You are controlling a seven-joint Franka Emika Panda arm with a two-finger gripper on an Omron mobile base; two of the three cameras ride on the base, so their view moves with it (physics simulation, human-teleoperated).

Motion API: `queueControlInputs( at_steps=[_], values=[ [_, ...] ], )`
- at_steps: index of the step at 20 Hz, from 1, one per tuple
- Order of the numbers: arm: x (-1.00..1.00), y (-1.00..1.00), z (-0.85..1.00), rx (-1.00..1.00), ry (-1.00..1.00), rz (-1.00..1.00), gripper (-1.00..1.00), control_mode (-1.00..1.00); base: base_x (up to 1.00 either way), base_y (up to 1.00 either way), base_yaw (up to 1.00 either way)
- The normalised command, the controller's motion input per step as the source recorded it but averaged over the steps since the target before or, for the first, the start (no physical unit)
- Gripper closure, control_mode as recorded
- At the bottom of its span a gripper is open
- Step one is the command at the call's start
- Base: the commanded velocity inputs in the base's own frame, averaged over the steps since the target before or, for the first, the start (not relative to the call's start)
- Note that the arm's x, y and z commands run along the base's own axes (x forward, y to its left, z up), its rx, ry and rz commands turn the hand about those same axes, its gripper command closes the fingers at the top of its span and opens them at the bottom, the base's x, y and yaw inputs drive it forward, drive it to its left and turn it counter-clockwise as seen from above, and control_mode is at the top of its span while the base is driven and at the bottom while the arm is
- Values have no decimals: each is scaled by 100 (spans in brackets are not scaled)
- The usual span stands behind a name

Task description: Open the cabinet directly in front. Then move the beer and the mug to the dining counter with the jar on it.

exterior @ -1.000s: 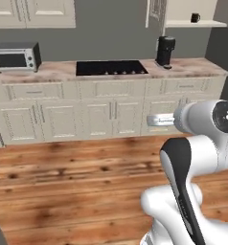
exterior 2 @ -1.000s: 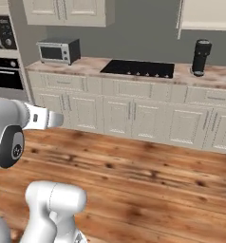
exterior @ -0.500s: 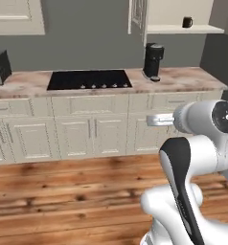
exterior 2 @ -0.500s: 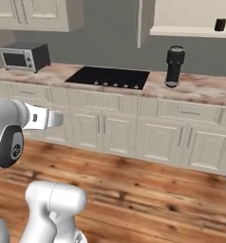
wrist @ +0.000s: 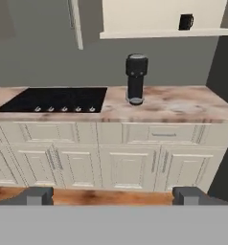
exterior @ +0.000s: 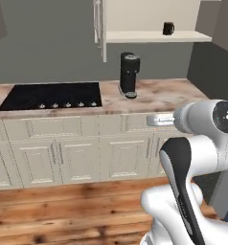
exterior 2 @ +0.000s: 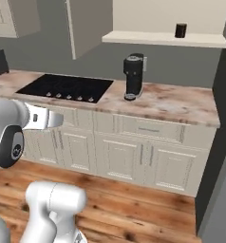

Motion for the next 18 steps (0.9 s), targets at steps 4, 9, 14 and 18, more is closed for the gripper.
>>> queueControlInputs(
  at_steps=[4,9,14,18],
  values=[
    [0,0,0,0,0,0,-100,100,96,-86,0],
    [0,0,0,0,0,0,-100,100,90,-50,0],
    [0,0,0,0,0,0,-100,100,63,-26,0],
    [0,0,0,0,0,0,-100,100,12,-29,0]
  ],
)
